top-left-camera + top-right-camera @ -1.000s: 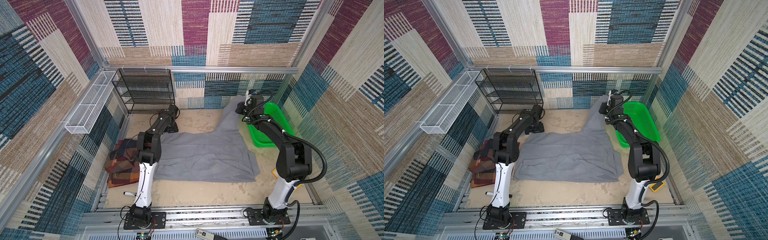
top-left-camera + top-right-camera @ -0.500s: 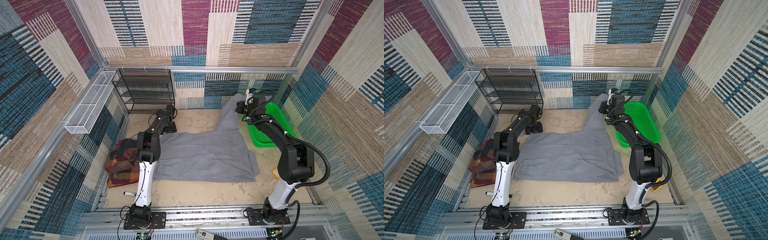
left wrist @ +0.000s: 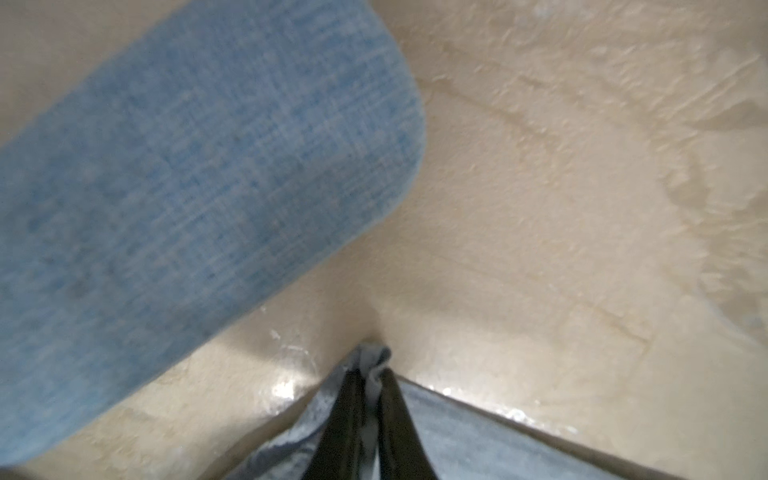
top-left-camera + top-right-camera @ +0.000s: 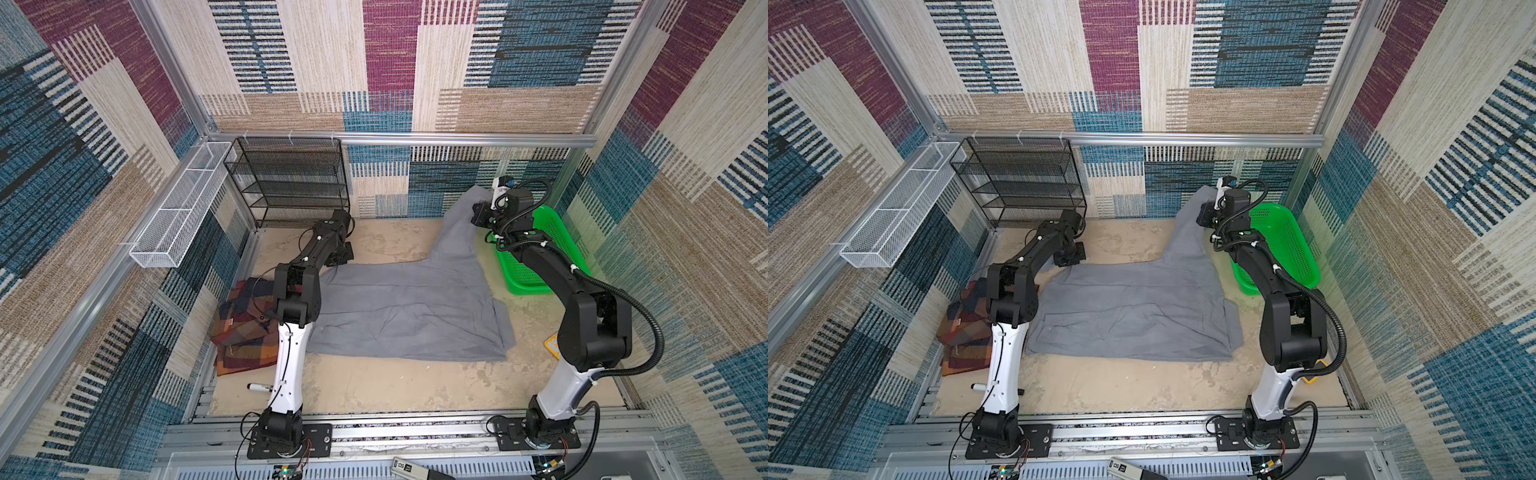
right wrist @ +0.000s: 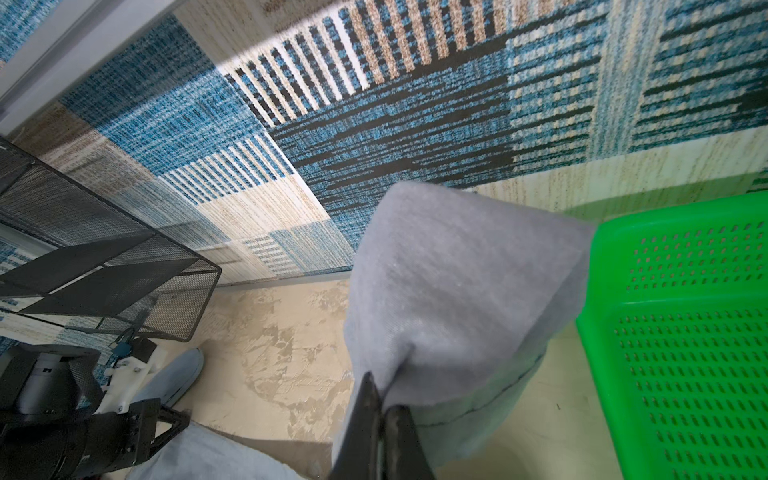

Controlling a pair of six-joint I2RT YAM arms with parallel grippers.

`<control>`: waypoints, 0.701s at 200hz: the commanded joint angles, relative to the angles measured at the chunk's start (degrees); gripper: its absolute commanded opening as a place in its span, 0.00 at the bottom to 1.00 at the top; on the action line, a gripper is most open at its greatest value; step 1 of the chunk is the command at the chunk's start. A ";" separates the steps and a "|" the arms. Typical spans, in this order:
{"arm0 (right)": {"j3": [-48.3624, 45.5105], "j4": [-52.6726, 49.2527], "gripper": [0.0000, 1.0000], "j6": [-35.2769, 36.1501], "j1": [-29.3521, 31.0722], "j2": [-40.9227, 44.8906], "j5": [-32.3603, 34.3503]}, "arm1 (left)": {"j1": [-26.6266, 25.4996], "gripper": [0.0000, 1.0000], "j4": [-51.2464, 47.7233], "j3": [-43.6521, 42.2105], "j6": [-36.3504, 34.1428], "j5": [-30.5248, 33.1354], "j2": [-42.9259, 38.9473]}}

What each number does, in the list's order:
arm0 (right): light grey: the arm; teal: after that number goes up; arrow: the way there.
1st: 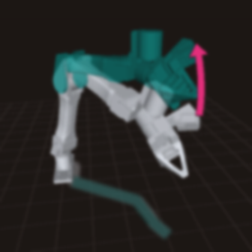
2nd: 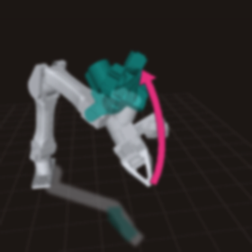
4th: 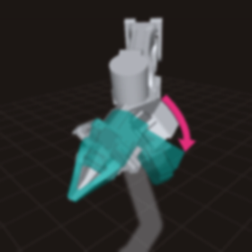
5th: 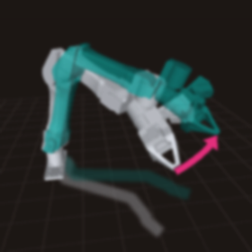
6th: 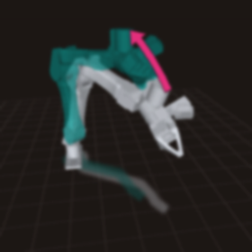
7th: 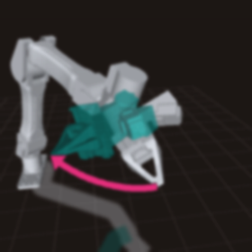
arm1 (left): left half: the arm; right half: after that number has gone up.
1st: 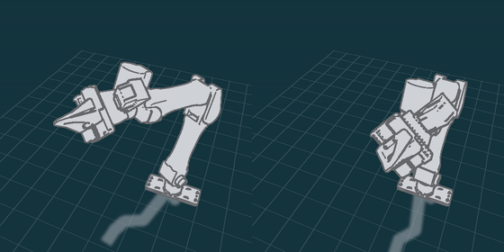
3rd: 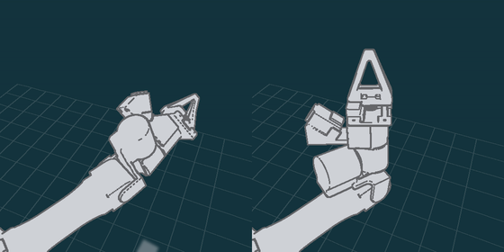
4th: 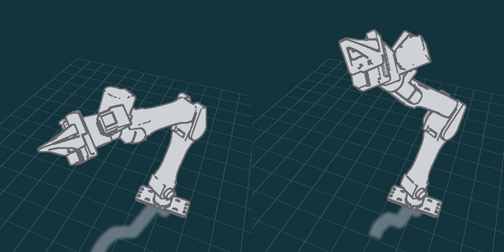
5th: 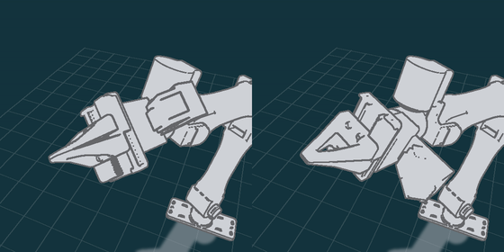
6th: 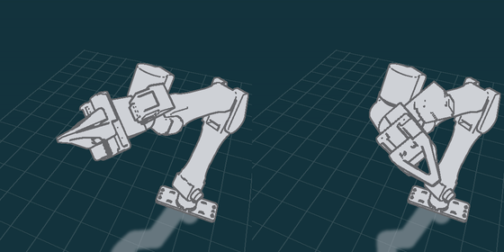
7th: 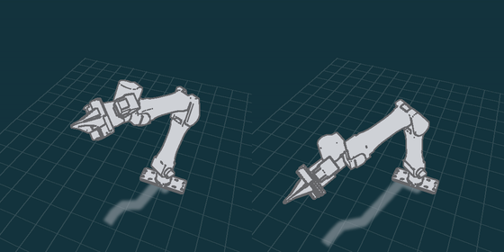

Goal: Fold and stack the long sleeve shirts
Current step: 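Fold the far edge over the shirt body toward the robot with both grippers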

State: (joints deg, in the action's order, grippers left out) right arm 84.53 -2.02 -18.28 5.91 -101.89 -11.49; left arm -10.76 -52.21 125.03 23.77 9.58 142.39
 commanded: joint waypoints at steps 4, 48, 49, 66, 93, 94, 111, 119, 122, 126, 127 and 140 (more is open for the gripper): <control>-0.37 3.14 0.00 -1.48 0.06 1.06 -1.68 | 0.31 0.05 -5.60 -1.06 -1.89 1.80 0.32; -2.88 5.63 0.00 -4.34 0.13 3.57 -5.04 | 0.22 0.00 -0.32 -9.28 -0.17 1.69 -7.28; -2.93 5.67 0.00 -4.46 0.14 3.73 -5.08 | 0.22 0.00 -0.12 -9.63 -0.11 1.63 -7.56; -4.64 6.45 0.00 -6.03 0.15 5.76 -5.61 | 0.13 0.00 5.49 -16.95 0.90 1.05 -13.48; -8.87 6.85 0.00 -8.44 0.24 10.10 -5.33 | 0.09 0.00 17.79 -31.53 2.58 0.52 -24.14; -8.99 6.81 0.00 -8.44 0.24 10.29 -5.31 | 0.06 0.00 18.12 -32.01 2.68 0.57 -24.33; -12.14 6.54 0.00 -9.37 0.32 13.55 -4.78 | -0.18 0.00 22.37 -37.90 4.02 1.14 -29.01; -13.88 6.64 0.00 -9.90 0.39 15.14 -5.42 | -0.51 0.00 24.20 -40.41 4.34 1.61 -30.72; -14.58 6.74 0.00 -10.14 0.48 15.73 -5.67 | -0.63 0.00 24.73 -41.14 4.49 1.77 -31.35; -15.38 6.77 0.00 -10.39 0.70 16.56 -5.77 | -0.86 0.00 25.25 -42.21 4.86 2.18 -32.13; -15.72 6.77 0.00 -10.42 0.78 16.73 -5.75 | -0.89 0.00 25.33 -42.49 4.92 2.28 -32.37; -18.20 5.51 0.00 -10.09 1.59 19.43 -4.80 | -1.88 0.00 27.30 -45.79 5.36 3.85 -34.97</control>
State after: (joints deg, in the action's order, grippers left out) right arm 69.41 2.31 -26.89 6.50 -86.17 -16.05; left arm -11.49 -32.45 83.68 26.52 10.70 111.04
